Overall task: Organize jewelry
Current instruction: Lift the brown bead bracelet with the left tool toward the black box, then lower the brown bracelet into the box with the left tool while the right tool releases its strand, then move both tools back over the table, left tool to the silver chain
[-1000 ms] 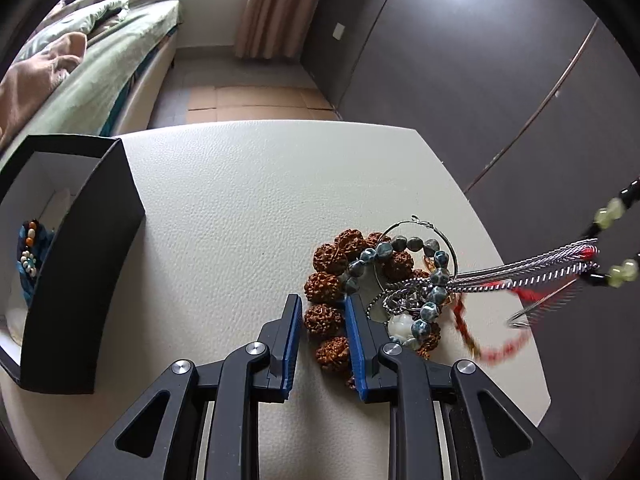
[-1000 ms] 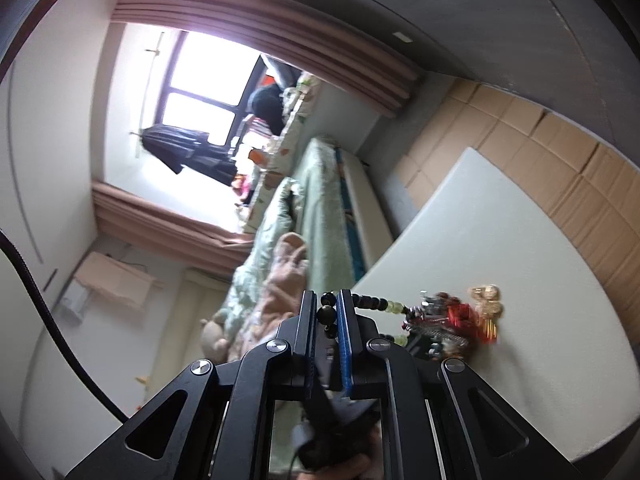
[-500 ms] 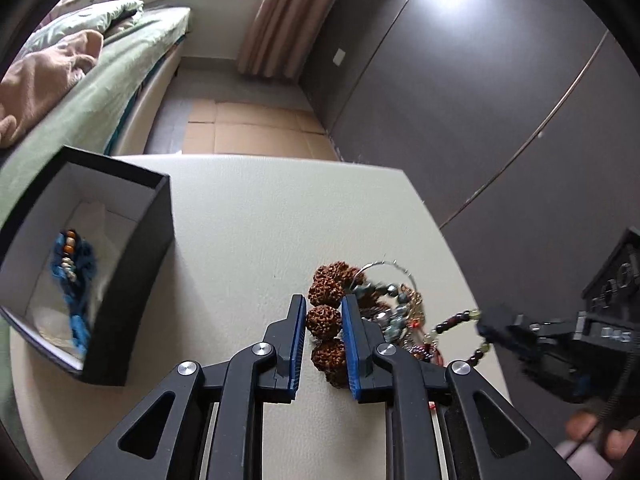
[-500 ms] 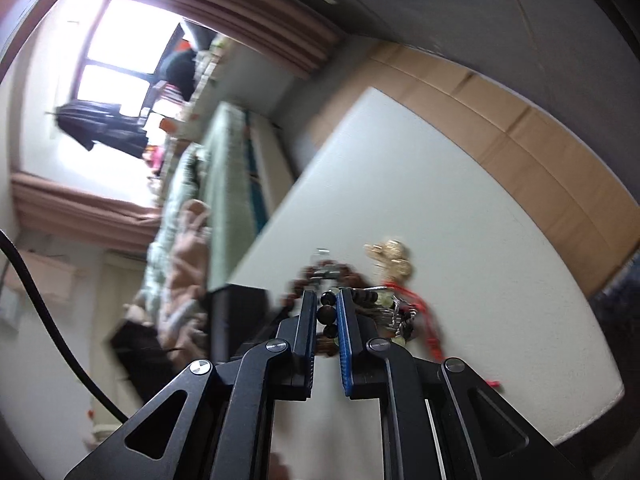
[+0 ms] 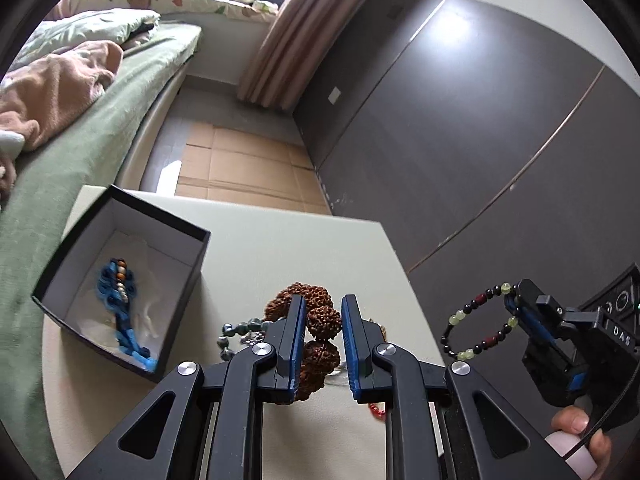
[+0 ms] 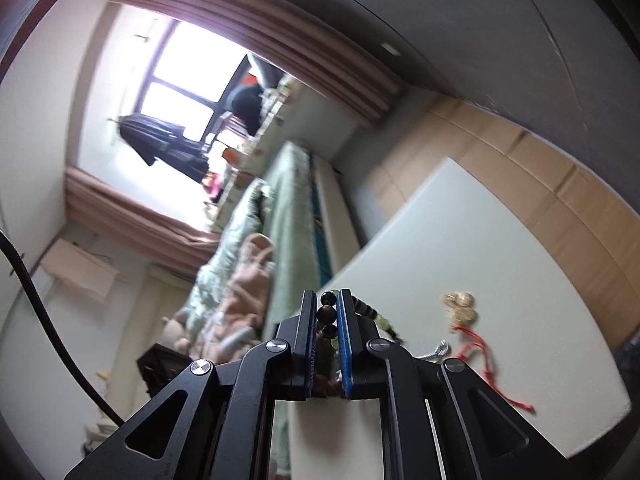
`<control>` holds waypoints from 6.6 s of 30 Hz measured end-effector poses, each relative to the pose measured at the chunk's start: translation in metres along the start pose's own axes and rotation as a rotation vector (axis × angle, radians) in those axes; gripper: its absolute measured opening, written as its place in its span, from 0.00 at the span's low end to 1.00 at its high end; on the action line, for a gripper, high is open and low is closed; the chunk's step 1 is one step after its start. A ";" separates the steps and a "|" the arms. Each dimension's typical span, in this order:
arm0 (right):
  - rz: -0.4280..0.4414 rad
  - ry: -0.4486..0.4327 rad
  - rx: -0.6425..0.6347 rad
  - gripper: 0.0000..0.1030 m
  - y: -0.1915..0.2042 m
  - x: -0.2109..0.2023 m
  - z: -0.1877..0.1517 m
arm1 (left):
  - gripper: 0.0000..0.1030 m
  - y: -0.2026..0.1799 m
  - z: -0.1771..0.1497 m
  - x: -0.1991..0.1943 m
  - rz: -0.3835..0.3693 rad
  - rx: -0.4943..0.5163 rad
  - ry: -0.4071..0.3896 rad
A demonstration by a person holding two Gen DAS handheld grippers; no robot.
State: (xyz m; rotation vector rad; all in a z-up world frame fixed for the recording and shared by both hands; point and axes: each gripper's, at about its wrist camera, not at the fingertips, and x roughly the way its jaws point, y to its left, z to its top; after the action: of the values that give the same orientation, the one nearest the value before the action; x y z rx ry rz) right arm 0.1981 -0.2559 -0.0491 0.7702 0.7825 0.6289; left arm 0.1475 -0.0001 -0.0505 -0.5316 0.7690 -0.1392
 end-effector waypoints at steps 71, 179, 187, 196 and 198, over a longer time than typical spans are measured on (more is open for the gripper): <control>0.074 0.035 0.042 0.12 0.007 0.008 -0.001 | 0.18 -0.049 0.045 -0.109 -0.267 0.077 -0.176; -0.231 0.191 -0.127 0.74 0.040 0.058 -0.040 | 0.78 0.054 0.010 -0.057 0.104 -0.066 0.024; -0.338 0.205 -0.078 0.74 0.009 0.028 -0.030 | 0.73 0.021 -0.008 -0.029 0.103 0.031 0.076; -0.356 0.210 0.044 0.74 -0.028 0.003 -0.016 | 0.45 -0.004 -0.023 0.026 0.127 0.106 0.187; -0.352 0.206 0.054 0.74 -0.031 -0.001 -0.014 | 0.40 -0.008 -0.026 0.038 0.138 0.114 0.208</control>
State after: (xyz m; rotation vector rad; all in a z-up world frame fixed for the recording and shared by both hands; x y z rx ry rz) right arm 0.1929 -0.2693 -0.0796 0.6018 1.0992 0.3733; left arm 0.1571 -0.0288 -0.0857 -0.3579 0.9918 -0.1109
